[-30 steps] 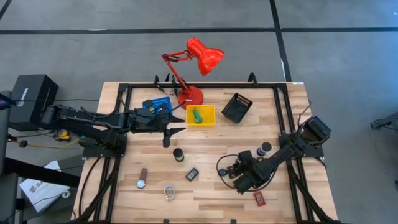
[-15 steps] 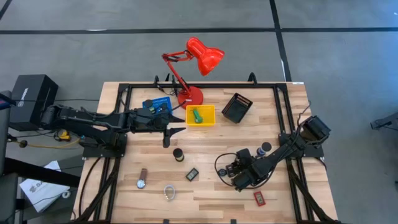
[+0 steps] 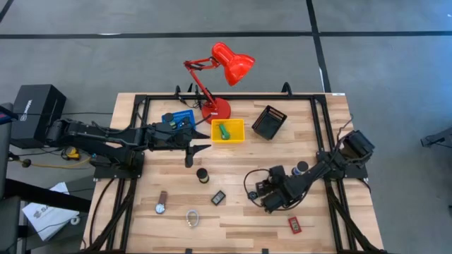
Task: Pick & Place Office items
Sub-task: Put the top black digital clock into the black bin
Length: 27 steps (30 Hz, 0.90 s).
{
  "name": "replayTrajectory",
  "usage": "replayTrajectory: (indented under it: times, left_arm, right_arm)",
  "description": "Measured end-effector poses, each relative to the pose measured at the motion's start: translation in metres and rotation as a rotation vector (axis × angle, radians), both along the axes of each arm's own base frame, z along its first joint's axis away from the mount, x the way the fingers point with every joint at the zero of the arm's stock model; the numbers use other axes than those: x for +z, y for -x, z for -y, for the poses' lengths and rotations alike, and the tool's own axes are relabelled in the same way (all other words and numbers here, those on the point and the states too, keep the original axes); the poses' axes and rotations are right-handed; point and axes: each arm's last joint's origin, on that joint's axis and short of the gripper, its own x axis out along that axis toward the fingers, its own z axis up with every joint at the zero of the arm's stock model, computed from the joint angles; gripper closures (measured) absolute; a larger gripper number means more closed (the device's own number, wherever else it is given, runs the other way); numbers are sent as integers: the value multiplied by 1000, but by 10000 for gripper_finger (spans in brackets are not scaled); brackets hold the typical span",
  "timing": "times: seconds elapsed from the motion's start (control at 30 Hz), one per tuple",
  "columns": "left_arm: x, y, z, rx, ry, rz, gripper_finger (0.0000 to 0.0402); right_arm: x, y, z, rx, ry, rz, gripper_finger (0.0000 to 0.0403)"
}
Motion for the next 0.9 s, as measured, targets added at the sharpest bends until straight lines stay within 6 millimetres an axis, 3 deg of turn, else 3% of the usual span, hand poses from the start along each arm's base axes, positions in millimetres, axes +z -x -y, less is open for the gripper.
replayTrajectory:
  times: [0.33, 0.9]
  left_arm:
    - [0, 0, 0, 0, 0, 0, 259]
    - [0, 0, 0, 0, 0, 0, 259]
  right_arm:
    - [0, -8, 16, -211, -110, 7, 175]
    - [0, -10, 24, -376, -109, 66, 175]
